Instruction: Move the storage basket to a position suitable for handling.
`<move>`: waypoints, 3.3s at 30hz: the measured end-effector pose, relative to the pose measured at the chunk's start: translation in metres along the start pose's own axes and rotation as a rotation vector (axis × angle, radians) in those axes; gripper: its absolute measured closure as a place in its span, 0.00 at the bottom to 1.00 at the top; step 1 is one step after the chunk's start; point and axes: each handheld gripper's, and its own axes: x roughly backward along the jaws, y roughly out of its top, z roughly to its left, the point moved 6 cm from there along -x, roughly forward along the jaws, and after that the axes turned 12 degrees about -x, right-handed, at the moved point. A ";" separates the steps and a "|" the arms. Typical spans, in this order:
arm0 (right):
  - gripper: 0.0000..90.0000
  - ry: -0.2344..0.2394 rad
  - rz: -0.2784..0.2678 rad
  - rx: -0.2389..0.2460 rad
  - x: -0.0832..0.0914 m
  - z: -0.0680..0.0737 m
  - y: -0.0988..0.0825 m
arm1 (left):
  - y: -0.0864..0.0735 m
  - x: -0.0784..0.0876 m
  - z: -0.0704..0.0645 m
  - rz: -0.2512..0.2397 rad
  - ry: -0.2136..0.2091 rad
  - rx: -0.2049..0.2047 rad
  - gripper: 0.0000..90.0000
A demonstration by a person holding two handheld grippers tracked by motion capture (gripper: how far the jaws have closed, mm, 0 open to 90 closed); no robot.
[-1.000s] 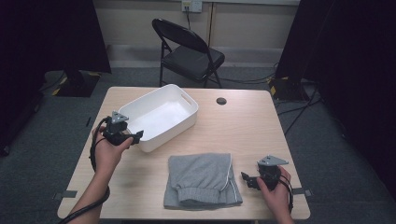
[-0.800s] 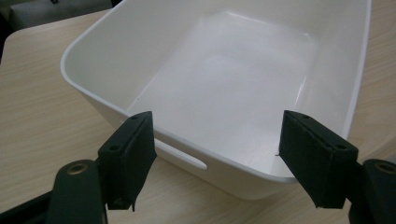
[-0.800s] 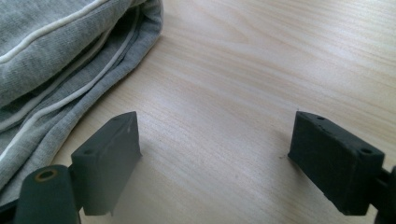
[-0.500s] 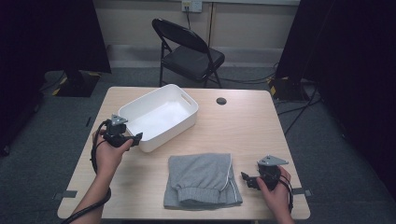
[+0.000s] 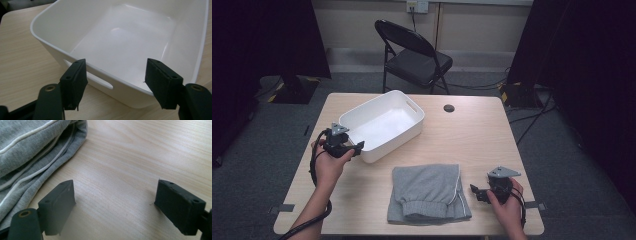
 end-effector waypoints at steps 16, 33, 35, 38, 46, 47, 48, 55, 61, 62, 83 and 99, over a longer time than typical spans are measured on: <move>0.17 0.004 0.000 0.008 -0.002 0.001 0.001 | 0.004 -0.008 -0.001 -0.030 -0.001 -0.015 0.44; 0.17 0.005 0.000 0.008 -0.002 0.001 0.001 | 0.007 -0.015 -0.003 -0.054 0.001 -0.003 0.46; 0.17 0.005 0.000 0.008 -0.002 0.001 0.001 | 0.008 -0.017 -0.004 -0.058 0.002 0.001 0.47; 0.17 0.005 0.000 0.008 -0.002 0.001 0.001 | 0.009 -0.019 -0.006 -0.059 0.002 0.000 0.47; 0.17 0.006 0.001 0.008 -0.002 0.001 0.001 | 0.013 -0.023 -0.010 -0.065 -0.005 0.001 0.48; 0.17 0.006 0.001 0.008 -0.002 0.001 0.001 | 0.013 -0.023 -0.010 -0.062 -0.005 -0.005 0.48; 0.17 0.006 0.001 0.008 -0.002 0.001 0.001 | 0.014 -0.024 -0.011 -0.064 -0.006 -0.005 0.48; 0.17 0.006 0.001 0.008 -0.002 0.001 0.001 | 0.017 -0.028 -0.014 -0.059 -0.023 0.006 0.49; 0.17 0.007 0.001 0.009 -0.002 0.001 0.001 | 0.021 -0.032 -0.017 -0.063 -0.022 0.000 0.50; 0.17 0.006 0.001 0.008 -0.002 0.001 0.001 | 0.022 -0.033 -0.018 -0.064 -0.024 0.000 0.50; 0.17 0.008 0.002 0.008 -0.002 0.001 0.001 | 0.036 -0.050 -0.028 -0.043 -0.020 -0.001 0.62; 0.17 0.008 0.002 0.008 -0.002 0.001 0.001 | 0.049 -0.063 -0.031 -0.038 -0.034 -0.015 0.69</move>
